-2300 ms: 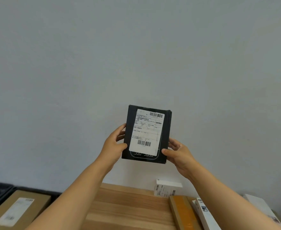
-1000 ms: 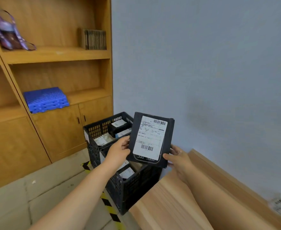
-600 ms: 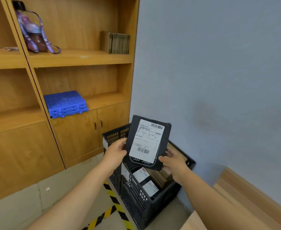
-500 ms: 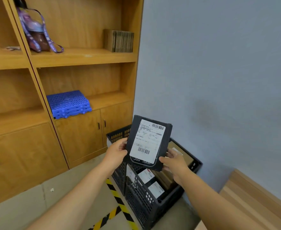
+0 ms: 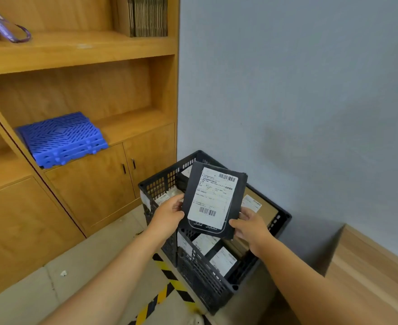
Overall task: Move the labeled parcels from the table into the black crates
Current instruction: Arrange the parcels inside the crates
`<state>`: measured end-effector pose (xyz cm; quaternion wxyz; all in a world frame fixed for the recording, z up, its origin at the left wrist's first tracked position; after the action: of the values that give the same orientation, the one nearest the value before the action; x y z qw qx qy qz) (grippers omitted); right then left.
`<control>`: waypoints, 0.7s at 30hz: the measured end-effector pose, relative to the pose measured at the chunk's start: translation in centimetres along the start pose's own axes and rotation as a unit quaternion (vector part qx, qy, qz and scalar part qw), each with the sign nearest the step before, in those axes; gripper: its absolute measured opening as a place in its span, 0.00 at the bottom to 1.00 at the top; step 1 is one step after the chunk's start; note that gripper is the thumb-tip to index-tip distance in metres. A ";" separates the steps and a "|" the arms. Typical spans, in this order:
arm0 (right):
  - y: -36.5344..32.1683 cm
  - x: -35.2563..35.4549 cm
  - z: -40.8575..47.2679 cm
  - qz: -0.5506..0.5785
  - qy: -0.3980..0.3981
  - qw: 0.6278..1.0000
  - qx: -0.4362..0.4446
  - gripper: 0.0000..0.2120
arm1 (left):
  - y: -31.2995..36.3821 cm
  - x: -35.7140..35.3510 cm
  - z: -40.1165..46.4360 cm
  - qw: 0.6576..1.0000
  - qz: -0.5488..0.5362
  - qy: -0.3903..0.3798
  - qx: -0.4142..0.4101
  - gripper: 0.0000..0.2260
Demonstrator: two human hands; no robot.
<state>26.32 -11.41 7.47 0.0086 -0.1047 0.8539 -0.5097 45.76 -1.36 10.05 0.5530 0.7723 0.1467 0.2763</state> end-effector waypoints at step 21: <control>8.0 0.3 17.6 -0.050 0.120 0.979 -0.158 0.29 | -8.7 -13.1 21.0 0.962 0.164 -0.164 0.147 0.23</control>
<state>26.78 -23.07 -7.96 -0.1360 -0.0857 0.9122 -0.3769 48.29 -21.53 -6.45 0.3966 0.8934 -0.0353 0.2082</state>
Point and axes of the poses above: each hand's wrist, its own z-axis towards the middle knuckle, its own x-axis out of the back of the hand, y = z × x, the point moved 3 cm from there along z, towards the middle knuckle, and after that the axes turned 10 degrees about y, right-handed, at the moved point
